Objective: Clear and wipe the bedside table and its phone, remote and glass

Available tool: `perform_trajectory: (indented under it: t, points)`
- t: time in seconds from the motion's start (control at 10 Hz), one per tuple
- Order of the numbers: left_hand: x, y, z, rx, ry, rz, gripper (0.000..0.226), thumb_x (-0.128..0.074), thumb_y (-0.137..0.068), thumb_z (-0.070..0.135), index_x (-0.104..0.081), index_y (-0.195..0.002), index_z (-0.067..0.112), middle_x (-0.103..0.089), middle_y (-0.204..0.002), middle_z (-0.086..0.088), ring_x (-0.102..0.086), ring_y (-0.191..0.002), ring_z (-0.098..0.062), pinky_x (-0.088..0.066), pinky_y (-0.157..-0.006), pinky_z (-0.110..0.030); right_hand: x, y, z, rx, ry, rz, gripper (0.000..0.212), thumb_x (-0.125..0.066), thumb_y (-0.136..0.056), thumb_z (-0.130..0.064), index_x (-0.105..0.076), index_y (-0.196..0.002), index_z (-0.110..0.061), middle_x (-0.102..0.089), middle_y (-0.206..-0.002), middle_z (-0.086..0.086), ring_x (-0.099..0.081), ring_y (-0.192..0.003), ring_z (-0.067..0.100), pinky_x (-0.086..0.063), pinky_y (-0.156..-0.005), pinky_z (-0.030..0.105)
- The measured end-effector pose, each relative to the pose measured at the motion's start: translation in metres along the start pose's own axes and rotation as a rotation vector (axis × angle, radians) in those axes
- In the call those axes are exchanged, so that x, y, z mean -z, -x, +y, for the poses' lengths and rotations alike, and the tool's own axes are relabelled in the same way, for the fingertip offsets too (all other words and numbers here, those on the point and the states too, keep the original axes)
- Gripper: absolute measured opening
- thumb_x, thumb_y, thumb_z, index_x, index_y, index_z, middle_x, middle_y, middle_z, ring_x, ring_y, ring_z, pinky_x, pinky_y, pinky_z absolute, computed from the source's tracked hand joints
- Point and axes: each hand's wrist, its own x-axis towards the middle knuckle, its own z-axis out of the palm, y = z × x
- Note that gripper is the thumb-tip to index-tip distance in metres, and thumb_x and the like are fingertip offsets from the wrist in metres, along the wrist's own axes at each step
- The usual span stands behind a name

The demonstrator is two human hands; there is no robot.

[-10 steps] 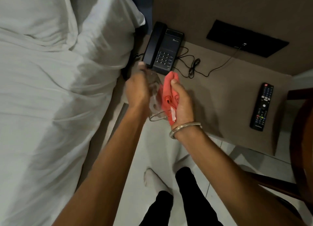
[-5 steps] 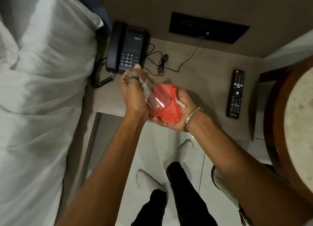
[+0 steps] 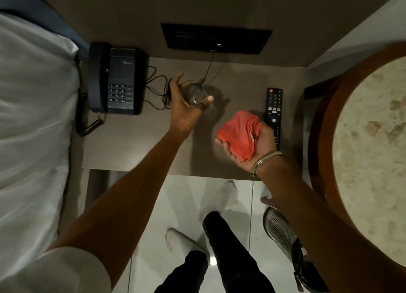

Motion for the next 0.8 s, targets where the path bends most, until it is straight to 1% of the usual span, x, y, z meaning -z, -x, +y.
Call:
perform_trajectory:
  t: [0.1, 0.2, 0.3, 0.4, 0.5, 0.6, 0.7, 0.8]
  points:
    - [-0.006, -0.011, -0.001, -0.069, -0.096, -0.023, 0.102, -0.087, -0.078, 0.001, -0.026, -0.158, 0.011, -0.040, -0.151, -0.013, -0.053, -0.135, -0.025, -0.055, -0.109, -0.037, -0.001, -0.004, -0.006, 0.013, 0.003, -0.016, 0.070, -0.042, -0.092, -0.067, -0.069, -0.117, -0.008, -0.074, -0.103, 0.028, -0.074, -0.089, 0.044, -0.064, -0.064, 0.035]
    - [-0.013, -0.027, -0.002, -0.160, -0.284, -0.096, 0.105, -0.090, -0.077, 0.008, -0.025, -0.159, 0.008, -0.047, -0.146, -0.011, -0.052, -0.135, -0.022, -0.048, -0.114, -0.035, -0.003, -0.010, -0.013, 0.051, 0.036, 0.017, 0.068, -0.036, -0.094, -0.068, -0.067, -0.116, -0.012, -0.070, -0.108, 0.026, -0.071, -0.095, 0.043, -0.064, -0.063, 0.033]
    - [-0.014, -0.027, 0.000, -0.146, -0.362, -0.107, 0.114, -0.092, -0.077, 0.016, -0.018, -0.164, 0.010, -0.042, -0.156, -0.009, -0.044, -0.146, -0.021, -0.040, -0.122, -0.037, -0.009, -0.003, -0.019, 0.088, 0.124, 0.094, 0.058, -0.037, -0.096, -0.064, -0.066, -0.111, -0.016, -0.067, -0.109, 0.020, -0.066, -0.095, 0.041, -0.062, -0.059, 0.031]
    - [-0.022, -0.008, 0.004, -0.268, -0.669, -0.036, 0.120, -0.085, -0.083, 0.049, -0.012, -0.167, 0.006, -0.016, -0.174, -0.017, -0.013, -0.162, -0.034, -0.019, -0.132, -0.050, -0.007, 0.032, -0.041, 0.371, 0.224, 0.208, 0.038, -0.052, -0.098, -0.046, -0.067, -0.116, -0.017, -0.069, -0.114, 0.003, -0.067, -0.103, 0.022, -0.063, -0.068, 0.031]
    - [-0.029, 0.017, 0.005, -0.464, -0.766, 0.015, 0.106, -0.072, -0.093, 0.056, -0.021, -0.164, -0.002, -0.017, -0.172, -0.027, -0.011, -0.160, -0.047, -0.017, -0.130, -0.059, 0.012, 0.060, -0.056, 0.858, 0.677, 0.525, 0.041, -0.062, -0.091, -0.044, -0.071, -0.121, -0.017, -0.073, -0.101, -0.011, -0.066, -0.089, 0.000, -0.056, -0.078, 0.016]
    - [-0.050, 0.050, 0.010, -0.624, -0.812, -0.093, 0.093, -0.063, -0.098, 0.054, -0.027, -0.162, -0.004, -0.022, -0.170, -0.030, -0.015, -0.158, -0.051, -0.018, -0.128, -0.064, 0.067, 0.097, -0.084, 1.375, 1.343, 1.006, 0.048, -0.055, -0.090, -0.051, -0.064, -0.129, -0.025, -0.070, -0.114, -0.008, -0.063, -0.098, 0.006, -0.052, -0.088, 0.015]
    - [-0.069, 0.064, 0.012, -0.633, -0.843, -0.181, 0.090, -0.060, -0.099, 0.054, -0.027, -0.162, -0.002, -0.022, -0.170, -0.028, -0.015, -0.158, -0.050, -0.015, -0.129, -0.062, 0.111, 0.107, -0.100, 1.314, 1.622, 1.149, 0.059, -0.049, -0.093, -0.054, -0.052, -0.143, -0.022, -0.060, -0.141, 0.007, -0.058, -0.126, 0.027, -0.049, -0.103, 0.038]
    - [-0.084, 0.082, 0.022, -0.668, -0.931, -0.245, 0.088, -0.046, -0.101, 0.061, -0.026, -0.164, 0.002, -0.020, -0.172, -0.026, -0.013, -0.160, -0.048, -0.007, -0.131, -0.058, 0.137, 0.114, -0.100, 0.963, 1.882, 1.180, 0.066, -0.032, -0.102, -0.057, -0.026, -0.157, -0.022, -0.027, -0.166, 0.012, -0.022, -0.154, 0.040, -0.022, -0.121, 0.064]
